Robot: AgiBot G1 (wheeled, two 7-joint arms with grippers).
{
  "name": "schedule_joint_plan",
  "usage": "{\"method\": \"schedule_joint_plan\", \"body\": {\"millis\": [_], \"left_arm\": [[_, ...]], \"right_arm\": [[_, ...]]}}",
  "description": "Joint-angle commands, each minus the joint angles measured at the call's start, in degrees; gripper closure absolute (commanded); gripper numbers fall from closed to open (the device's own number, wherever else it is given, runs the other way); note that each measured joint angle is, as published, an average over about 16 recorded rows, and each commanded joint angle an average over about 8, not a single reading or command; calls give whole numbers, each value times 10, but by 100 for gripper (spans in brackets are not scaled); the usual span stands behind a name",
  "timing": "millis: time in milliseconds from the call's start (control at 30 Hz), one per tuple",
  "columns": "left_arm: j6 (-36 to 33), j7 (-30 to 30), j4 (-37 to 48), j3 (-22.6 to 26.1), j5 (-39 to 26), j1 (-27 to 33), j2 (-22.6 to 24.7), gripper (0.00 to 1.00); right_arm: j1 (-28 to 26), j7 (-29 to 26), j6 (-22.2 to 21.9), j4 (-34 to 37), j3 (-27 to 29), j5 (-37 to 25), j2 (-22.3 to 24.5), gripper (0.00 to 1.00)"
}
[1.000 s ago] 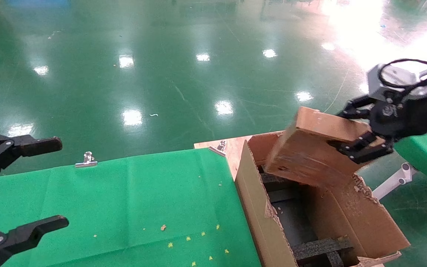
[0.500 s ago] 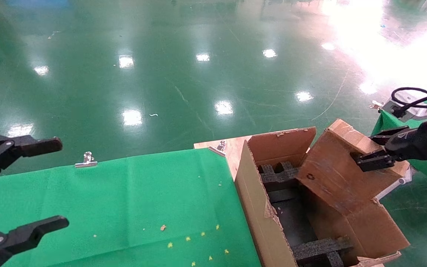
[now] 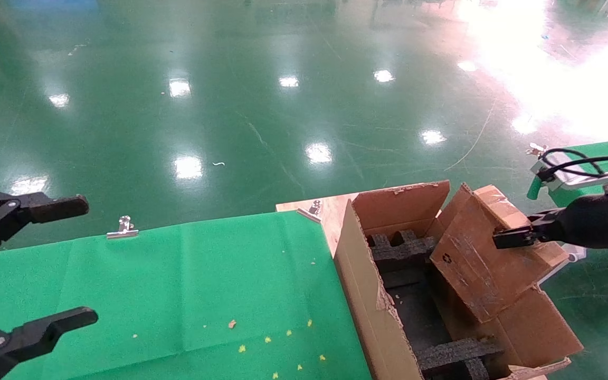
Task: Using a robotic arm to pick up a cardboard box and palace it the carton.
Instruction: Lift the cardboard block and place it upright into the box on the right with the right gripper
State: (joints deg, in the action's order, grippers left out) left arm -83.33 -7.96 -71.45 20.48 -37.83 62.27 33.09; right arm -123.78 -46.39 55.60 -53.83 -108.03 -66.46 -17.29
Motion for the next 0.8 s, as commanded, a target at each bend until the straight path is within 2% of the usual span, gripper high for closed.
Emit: {"method": "schedule_joint_plan", "body": {"millis": [33,367,533,800], "left_arm": [[0,0,0,0,0,0,0,0],[0,0,0,0,0,0,0,0],[0,0,0,0,0,0,0,0],[0,0,0,0,0,0,0,0]], "right_arm": [[8,-41,-28,-23,-10,-17,3,100],[24,-266,-125,-127,-57,-154,-4,100],[30,-369,-148,-160,-77,-228,-13,100],[47,-498,-170,-193,-97,-316,-28,100]]}}
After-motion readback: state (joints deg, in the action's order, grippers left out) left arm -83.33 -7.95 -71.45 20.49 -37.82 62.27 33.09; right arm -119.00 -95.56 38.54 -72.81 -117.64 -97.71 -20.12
